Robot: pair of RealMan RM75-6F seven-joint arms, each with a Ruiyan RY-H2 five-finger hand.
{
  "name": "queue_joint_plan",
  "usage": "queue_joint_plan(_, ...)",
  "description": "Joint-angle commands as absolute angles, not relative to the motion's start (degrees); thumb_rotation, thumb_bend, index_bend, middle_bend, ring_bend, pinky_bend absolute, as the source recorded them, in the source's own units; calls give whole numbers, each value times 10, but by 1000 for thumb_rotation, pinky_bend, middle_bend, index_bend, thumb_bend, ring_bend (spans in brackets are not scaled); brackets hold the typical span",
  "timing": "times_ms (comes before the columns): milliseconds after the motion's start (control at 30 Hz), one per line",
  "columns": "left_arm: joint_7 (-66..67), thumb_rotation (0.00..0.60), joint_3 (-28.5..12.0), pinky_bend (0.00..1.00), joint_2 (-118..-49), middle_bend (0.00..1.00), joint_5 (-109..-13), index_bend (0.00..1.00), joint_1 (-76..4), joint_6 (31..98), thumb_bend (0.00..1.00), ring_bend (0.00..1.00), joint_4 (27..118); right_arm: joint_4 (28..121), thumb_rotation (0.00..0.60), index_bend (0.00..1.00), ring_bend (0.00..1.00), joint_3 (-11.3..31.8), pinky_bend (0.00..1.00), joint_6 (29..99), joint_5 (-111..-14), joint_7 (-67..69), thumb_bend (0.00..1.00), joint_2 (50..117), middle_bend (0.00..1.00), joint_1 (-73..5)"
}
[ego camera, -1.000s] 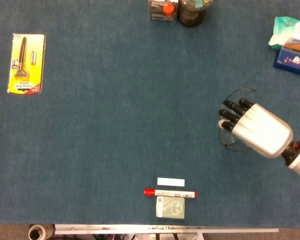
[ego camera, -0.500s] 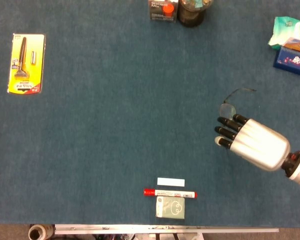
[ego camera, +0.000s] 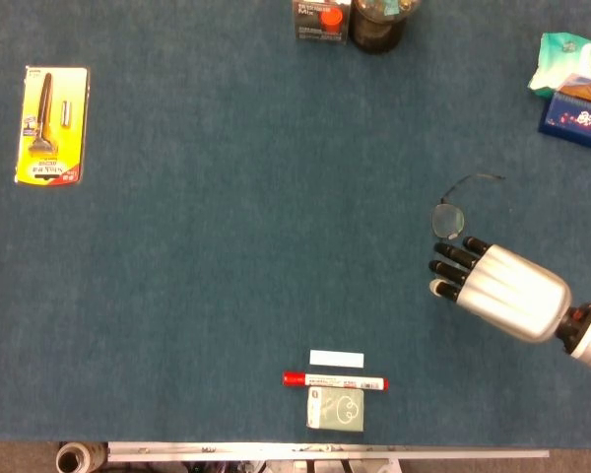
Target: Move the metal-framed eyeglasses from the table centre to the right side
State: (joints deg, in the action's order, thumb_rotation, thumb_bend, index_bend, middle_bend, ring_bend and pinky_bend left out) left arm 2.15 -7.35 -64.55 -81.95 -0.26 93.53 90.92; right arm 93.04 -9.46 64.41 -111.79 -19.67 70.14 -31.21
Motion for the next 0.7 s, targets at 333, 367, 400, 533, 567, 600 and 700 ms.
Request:
queue_joint_plan(333, 19, 600, -73, 441, -645, 445, -820, 496, -2, 936, 271, 354, 910, 878, 600, 413, 221, -73, 400, 633, -1083, -182, 347, 733, 354, -311)
queue_joint_plan(367, 19, 600, -73, 441, -645, 445, -820, 496, -2, 936, 271, 354, 910, 873, 600, 413, 221, -72, 400, 632, -1081, -181, 348, 735, 354, -311)
queue_joint_plan(400, 19, 600, -73, 441, -644, 445, -820, 496, -2, 936, 271, 354, 909, 866, 600, 413, 221, -71, 400, 630, -1077, -180, 348, 739, 354, -311)
queue_joint_plan(533, 19, 600, -73, 441, -644, 446, -820, 496, -2, 935, 271, 354, 910, 847, 600, 413, 221, -67, 400, 627, -1069, -172, 351, 751, 353, -312)
queue_joint_plan(567, 19, 600, -73, 441, -644, 446, -821, 496, -2, 936, 271, 354, 910, 844, 600, 413, 221, -67, 400, 628, -1068, -169, 353, 753, 353, -312)
queue_joint_plan(600, 18, 600, -73, 441, -644, 446, -821, 496, -2, 936, 271, 354, 909, 841, 600, 413, 221, -67, 400, 628, -1067, -167, 354, 754, 354, -312)
queue_joint_plan(700, 16, 600, -73, 441, -643, 445, -820, 496, -3, 934, 271, 354, 909, 841, 600, 413, 221, -68, 400, 634, -1069, -164, 355, 753, 354, -312)
